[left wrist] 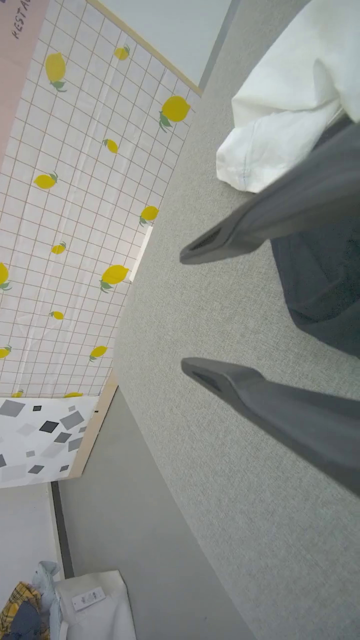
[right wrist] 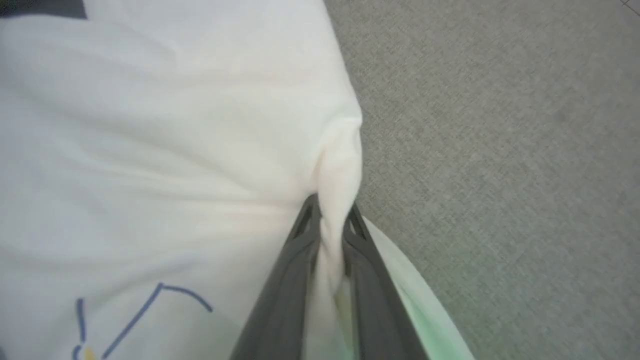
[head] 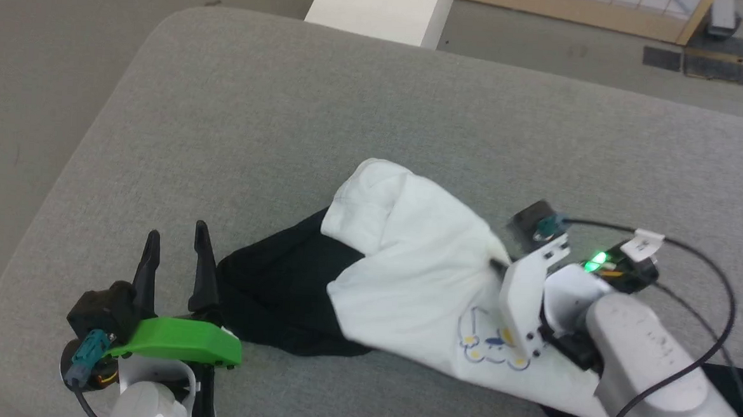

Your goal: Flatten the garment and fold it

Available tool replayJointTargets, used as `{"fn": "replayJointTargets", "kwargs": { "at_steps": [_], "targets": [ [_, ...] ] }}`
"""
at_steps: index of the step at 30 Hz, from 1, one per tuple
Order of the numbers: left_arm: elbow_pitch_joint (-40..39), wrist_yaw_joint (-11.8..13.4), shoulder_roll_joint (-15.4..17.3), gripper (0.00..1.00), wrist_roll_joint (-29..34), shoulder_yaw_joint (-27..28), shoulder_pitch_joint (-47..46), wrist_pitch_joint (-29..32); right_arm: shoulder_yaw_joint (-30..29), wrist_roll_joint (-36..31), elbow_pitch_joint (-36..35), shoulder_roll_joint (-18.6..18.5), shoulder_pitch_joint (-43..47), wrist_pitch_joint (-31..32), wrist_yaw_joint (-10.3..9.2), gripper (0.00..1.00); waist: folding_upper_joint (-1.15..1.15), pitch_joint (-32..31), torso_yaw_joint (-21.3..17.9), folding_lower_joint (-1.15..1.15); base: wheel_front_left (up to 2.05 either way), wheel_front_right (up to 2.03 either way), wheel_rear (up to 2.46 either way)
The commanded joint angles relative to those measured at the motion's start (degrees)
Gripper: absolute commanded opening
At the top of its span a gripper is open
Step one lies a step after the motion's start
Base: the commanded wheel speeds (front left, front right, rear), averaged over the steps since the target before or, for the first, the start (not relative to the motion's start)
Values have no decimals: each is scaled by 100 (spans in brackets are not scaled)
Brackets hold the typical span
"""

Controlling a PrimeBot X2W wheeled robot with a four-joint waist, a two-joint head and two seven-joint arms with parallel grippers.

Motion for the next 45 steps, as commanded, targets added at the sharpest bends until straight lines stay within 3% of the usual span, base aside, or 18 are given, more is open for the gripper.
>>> {"fn": "replayJointTargets", "kwargs": {
  "at_steps": [1, 5, 11, 16, 21, 22, 23, 31, 39, 45],
  "targets": [
    [12, 49, -26, 100, -32, -22, -78, -26, -42, 43, -13, -122, -126, -64, -11, 0, 0, 121, 116, 0, 0, 0, 0],
    [-21, 106, -27, 100, -103, -61, -90, -26, -437, -35, -201, -343, -508, -337, -11, 0, 0, 178, 119, 0, 0, 0, 0],
    [-73, 155, -27, 100, -180, -178, -227, -27, -1525, -671, -203, -603, -1356, -368, -11, 0, 0, 406, 173, 0, 0, 0, 0],
    [-108, 168, -27, 100, -248, -341, -412, -27, -2407, -1542, 163, -822, -2061, -319, -11, 0, 0, 698, 302, 0, 0, 0, 0],
    [-95, 197, -28, 100, -331, -505, -568, -27, -2883, -1948, 719, -728, -2267, -396, -11, 0, 0, 897, 401, 0, 0, 0, 0],
    [-92, 203, -28, 100, -335, -523, -583, -27, -2935, -1977, 791, -690, -2250, -431, -11, 42, 0, 905, 401, 0, 0, 0, 0],
    [-87, 211, -28, 100, -335, -538, -592, -27, -2992, -1968, 878, -628, -2216, -488, -11, 100, 0, 908, 386, 0, 0, 0, 0],
    [33, 135, -28, 100, -130, -573, -470, -27, -3287, -1533, 686, -18, -1352, -1647, -11, 100, 0, 466, 4, 0, 0, 0, 0],
    [289, -149, -28, 100, 225, -606, -244, -27, -3101, -1143, -885, 649, 657, -3094, -11, 100, 0, -215, -734, 0, 0, 0, 0],
    [766, -422, 73, 100, 525, -1003, -250, 183, -3066, -966, -1831, 921, 2098, -3184, -11, 100, 0, -483, -1333, 0, 0, 0, 0]
  ]
}}
